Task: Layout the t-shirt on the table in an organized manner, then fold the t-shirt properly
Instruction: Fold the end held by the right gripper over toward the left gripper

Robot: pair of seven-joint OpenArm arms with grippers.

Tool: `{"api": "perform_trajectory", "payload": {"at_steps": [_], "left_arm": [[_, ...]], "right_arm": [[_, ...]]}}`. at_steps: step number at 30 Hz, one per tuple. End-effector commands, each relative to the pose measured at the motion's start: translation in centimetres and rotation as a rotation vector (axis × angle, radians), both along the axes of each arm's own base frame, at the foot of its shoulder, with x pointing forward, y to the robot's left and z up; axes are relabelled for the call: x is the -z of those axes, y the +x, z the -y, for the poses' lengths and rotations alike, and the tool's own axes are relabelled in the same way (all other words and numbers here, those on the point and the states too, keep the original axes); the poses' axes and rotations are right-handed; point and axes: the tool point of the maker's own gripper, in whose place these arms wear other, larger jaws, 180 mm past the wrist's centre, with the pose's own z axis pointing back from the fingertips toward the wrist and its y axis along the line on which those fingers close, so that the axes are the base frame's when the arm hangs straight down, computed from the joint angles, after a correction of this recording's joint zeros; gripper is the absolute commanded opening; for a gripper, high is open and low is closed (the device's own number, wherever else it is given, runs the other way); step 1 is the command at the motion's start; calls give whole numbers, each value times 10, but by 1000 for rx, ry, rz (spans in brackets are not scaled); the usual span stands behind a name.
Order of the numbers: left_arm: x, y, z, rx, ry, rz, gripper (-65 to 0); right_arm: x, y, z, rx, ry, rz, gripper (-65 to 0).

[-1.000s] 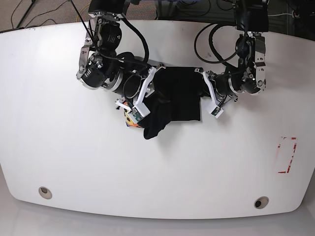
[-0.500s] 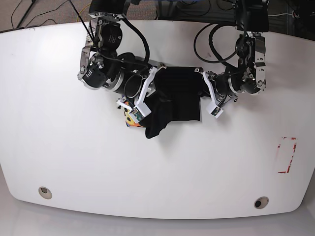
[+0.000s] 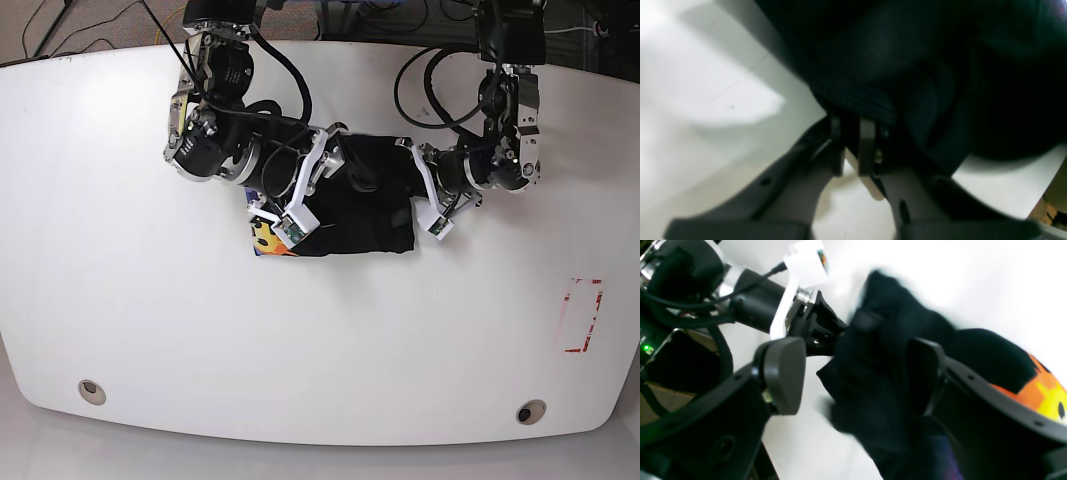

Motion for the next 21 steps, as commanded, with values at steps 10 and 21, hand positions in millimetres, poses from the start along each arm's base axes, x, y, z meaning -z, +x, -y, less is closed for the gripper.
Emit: {"api": "perform_trajectory", "payload": {"at_steps": [10,21], "left_arm": [[-25,10,-6,-35,-44,44,-346],[-71,31,-46,-150,-127,170,-286]], "right_arm": [[-10,10,19,50,5,49,-198],[-2,15,52,101,-59,47,-198]]}}
